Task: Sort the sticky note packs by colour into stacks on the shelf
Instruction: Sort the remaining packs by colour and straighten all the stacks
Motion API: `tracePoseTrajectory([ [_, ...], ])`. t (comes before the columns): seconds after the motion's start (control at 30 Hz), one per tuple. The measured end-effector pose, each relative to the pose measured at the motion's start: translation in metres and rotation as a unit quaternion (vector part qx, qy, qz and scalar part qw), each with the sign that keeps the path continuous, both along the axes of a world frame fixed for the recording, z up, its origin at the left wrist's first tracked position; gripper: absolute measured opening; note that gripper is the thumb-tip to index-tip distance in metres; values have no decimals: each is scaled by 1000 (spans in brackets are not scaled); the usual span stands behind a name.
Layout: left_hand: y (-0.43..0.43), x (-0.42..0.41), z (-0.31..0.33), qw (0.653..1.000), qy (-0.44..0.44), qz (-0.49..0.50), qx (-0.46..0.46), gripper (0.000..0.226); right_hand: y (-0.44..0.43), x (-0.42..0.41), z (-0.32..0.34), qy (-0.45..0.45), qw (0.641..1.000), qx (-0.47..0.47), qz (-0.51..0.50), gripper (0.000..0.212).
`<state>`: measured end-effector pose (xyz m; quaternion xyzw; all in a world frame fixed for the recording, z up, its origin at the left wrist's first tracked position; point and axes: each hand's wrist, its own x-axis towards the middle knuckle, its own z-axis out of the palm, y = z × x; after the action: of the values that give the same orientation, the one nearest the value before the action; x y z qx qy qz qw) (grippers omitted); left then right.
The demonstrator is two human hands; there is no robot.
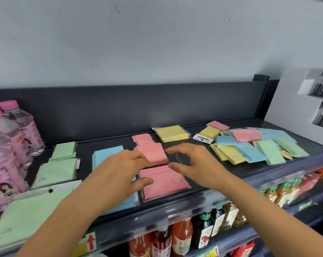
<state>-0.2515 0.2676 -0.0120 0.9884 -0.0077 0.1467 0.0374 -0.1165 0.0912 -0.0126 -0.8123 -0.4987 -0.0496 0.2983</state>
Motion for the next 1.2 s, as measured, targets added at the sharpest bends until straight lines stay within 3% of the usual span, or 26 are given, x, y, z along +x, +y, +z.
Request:
tracePoseTrajectory([
  [0.27,-71,58,-6,998,-14,40,53,48,-92,52,-8,-13,999,14,-50,42],
  [0.73,-254,164,-12,995,-28,78,60,50,-274,174,-8,-27,995,15,-90,38],
  [1.2,-328,280,-17,998,-40,-8,41,49,-326,275,-20,26,984,-15,-174,39],
])
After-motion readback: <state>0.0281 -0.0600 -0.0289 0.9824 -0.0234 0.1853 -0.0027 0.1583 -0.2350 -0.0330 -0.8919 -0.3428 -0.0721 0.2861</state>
